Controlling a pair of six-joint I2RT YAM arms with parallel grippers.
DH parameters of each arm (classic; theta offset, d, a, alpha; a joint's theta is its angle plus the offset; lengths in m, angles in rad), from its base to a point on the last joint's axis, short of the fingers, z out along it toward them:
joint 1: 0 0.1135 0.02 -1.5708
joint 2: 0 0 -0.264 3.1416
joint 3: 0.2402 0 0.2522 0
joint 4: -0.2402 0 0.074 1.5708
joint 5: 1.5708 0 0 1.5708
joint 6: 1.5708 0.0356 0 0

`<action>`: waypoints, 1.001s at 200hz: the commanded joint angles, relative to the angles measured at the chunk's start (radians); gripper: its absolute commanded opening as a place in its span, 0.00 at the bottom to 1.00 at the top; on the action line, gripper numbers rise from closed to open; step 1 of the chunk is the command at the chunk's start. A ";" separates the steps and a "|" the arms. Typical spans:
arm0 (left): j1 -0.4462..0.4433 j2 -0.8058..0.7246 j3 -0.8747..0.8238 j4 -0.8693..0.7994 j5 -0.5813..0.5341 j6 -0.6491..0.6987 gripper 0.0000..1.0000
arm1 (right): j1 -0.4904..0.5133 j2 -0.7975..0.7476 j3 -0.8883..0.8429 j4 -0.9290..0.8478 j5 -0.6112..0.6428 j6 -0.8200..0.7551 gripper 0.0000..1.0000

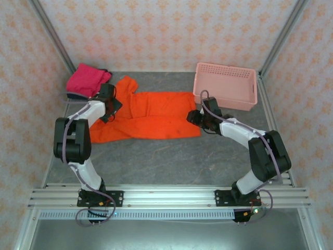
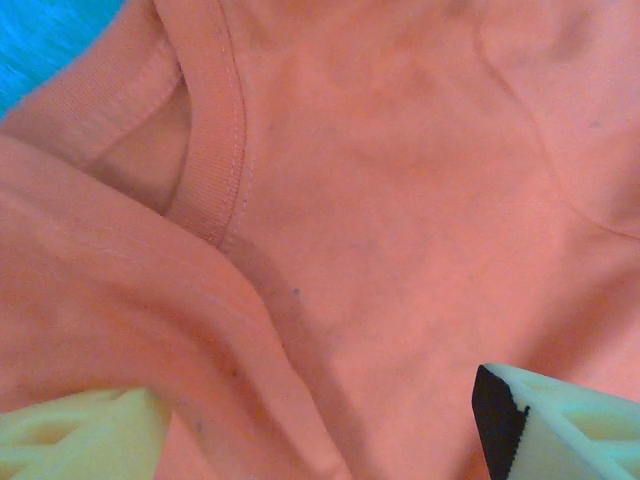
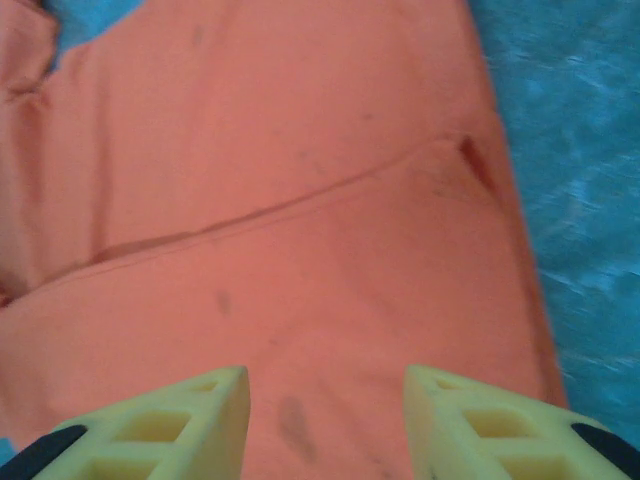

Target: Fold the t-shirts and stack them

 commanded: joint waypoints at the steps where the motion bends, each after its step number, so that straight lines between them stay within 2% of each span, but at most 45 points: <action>1: -0.004 -0.150 -0.077 -0.081 -0.072 0.024 0.81 | 0.011 -0.025 -0.013 -0.142 0.117 -0.052 0.46; 16: -0.004 -0.238 -0.163 -0.101 -0.095 0.016 0.82 | 0.024 -0.042 -0.031 -0.194 0.181 -0.087 0.46; 39: 0.018 -0.356 -0.297 -0.135 -0.117 -0.003 0.81 | 0.027 -0.037 -0.042 -0.238 0.194 -0.118 0.46; 81: 0.179 -0.529 -0.523 -0.089 -0.012 -0.037 0.76 | 0.032 0.027 -0.035 -0.202 0.142 -0.106 0.43; 113: 0.216 -0.493 -0.551 0.021 0.087 -0.058 0.72 | 0.032 0.054 -0.032 -0.170 0.124 -0.089 0.40; 147: 0.217 -0.371 -0.499 0.070 0.079 -0.051 0.64 | 0.033 0.059 -0.036 -0.155 0.116 -0.082 0.36; 172: 0.217 -0.320 -0.485 0.090 0.070 -0.052 0.51 | 0.033 0.062 -0.042 -0.154 0.118 -0.077 0.30; 200: 0.217 -0.305 -0.484 0.088 0.073 -0.041 0.22 | 0.034 0.071 -0.044 -0.159 0.130 -0.081 0.19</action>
